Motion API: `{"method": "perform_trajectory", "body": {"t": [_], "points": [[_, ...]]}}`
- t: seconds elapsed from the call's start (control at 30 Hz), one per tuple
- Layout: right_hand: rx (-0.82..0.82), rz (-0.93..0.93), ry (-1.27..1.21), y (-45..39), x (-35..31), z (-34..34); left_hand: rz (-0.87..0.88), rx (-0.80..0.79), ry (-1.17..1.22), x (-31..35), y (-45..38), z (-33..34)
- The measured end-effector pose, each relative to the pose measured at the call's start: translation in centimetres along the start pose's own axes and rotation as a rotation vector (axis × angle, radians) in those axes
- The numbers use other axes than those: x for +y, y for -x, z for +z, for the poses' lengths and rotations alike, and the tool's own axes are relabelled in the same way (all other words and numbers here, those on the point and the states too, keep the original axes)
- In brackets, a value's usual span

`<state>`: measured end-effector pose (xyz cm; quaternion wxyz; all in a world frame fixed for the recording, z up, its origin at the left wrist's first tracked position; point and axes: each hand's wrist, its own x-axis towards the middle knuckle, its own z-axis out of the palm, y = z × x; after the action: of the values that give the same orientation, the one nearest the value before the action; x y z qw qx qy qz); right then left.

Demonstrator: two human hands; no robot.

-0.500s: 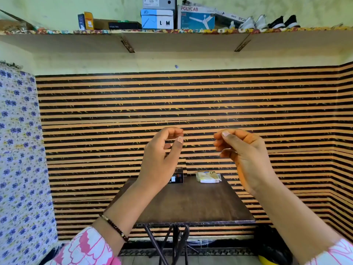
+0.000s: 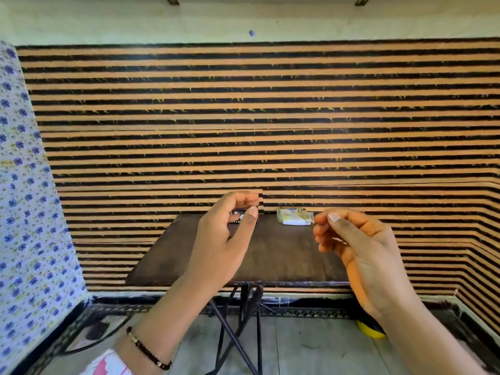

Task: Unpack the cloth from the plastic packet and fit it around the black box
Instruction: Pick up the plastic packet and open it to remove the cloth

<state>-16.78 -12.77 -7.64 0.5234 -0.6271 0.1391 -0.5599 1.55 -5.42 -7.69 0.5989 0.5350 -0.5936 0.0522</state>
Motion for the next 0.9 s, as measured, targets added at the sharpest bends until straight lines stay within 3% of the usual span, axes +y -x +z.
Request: {"method": "perform_trajectory", "body": {"t": [0.53, 0.9], "points": [[0.163, 0.367, 0.062, -9.4, 19.6, 1.9, -0.334, -0.078, 0.155, -19.9, -4.4, 6.7], [0.313, 0.560, 0.062, -15.4, 30.0, -1.3, -0.568, -0.109, 0.306, -30.7, -8.5, 13.8]]}}
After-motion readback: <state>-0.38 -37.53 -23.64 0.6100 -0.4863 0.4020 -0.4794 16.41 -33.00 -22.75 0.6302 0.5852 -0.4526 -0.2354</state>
